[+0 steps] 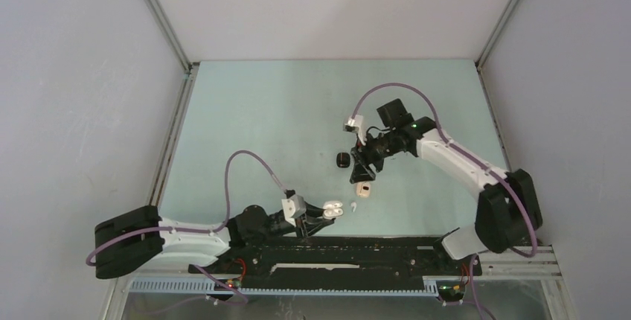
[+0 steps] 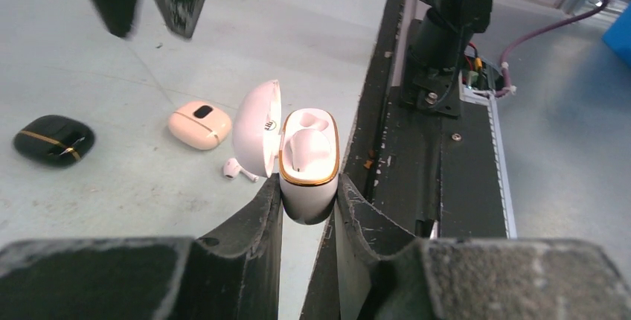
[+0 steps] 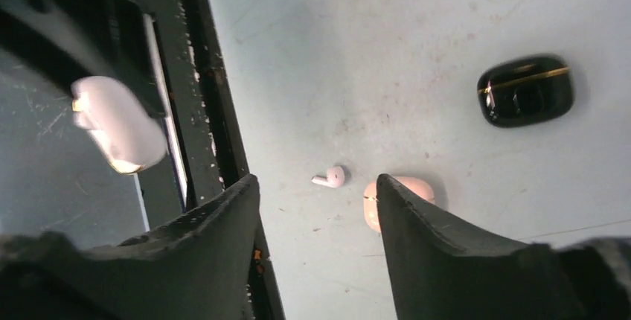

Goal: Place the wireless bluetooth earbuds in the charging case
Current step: Open the charging case, then pick up the earbud from the center of the board.

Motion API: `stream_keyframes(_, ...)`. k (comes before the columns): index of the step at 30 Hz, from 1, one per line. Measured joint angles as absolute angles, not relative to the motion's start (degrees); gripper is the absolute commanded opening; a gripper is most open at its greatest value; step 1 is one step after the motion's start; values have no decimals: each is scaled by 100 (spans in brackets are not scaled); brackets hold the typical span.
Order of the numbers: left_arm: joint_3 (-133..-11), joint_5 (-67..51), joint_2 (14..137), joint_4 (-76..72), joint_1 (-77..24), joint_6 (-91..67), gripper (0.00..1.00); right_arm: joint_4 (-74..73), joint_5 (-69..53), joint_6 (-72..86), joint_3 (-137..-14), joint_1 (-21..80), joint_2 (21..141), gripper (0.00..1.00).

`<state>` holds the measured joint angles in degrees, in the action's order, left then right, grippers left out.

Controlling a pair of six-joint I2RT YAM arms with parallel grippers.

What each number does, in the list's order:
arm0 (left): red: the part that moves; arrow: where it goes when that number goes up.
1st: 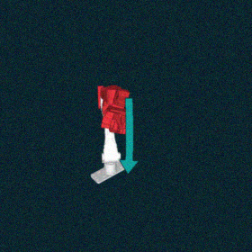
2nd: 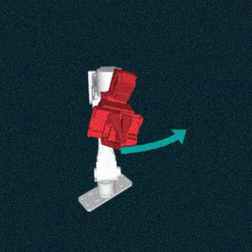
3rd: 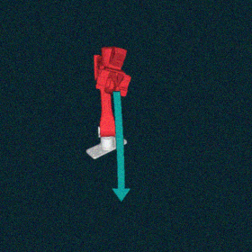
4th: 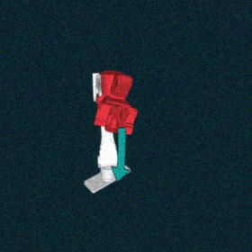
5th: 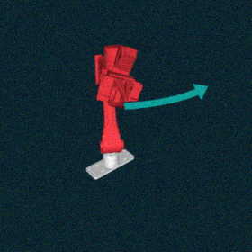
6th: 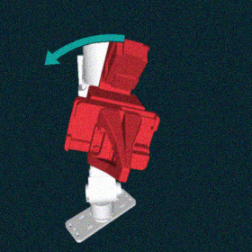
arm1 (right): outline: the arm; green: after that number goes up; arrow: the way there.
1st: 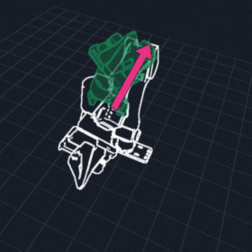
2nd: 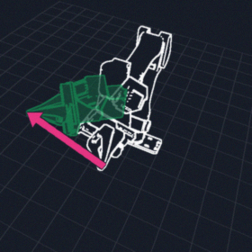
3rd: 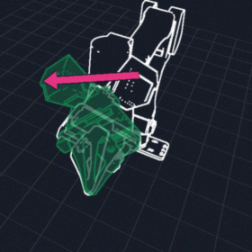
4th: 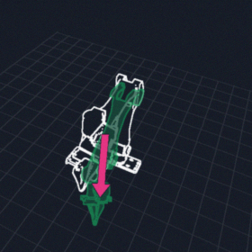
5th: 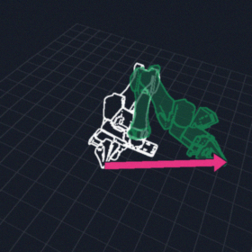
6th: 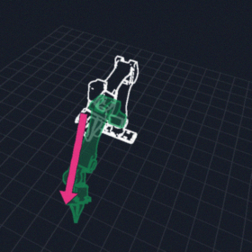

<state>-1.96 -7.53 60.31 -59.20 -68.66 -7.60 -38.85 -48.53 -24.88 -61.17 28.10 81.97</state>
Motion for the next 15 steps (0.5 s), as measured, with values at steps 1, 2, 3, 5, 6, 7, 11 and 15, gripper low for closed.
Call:
stream_keyframes(1, -141, -685, 5942, -5924, -6866, -762, 0, -3907, -4668, -2412, -6160, 2871, 8379, 55)
stream_keyframes(2, -73, -582, 5826, -5922, -6866, -768, 0, -3948, -4477, -2318, -6233, 2939, 8600, 55)
stream_keyframes(3, -62, -502, 5725, -5870, -6866, -777, 0, -3983, -4329, -2228, -6298, 2995, 8785, 54)
stream_keyframes(5, -62, -320, 5487, -5826, -6866, -808, 0, -4095, -3981, -1981, -6471, 3131, 9177, 46)
stream_keyframes(6, -62, -255, 5354, -5782, -6866, -816, 0, -4154, -3813, -1865, -6545, 3201, 9330, 43)
stream_keyframes(7, -62, -156, 5192, -5721, -6866, -819, 0, -4198, -3686, -1776, -6584, 3251, 9437, 40)
stream_keyframes(11, -62, 161, 4482, -5413, -6866, -816, 0, -4462, -3260, -1485, -6661, 3505, 9686, 40)
stream_keyframes(15, -62, 421, 3863, -5113, -6866, -801, 0, -4683, -2939, -1323, -6696, 3850, 9898, 40)
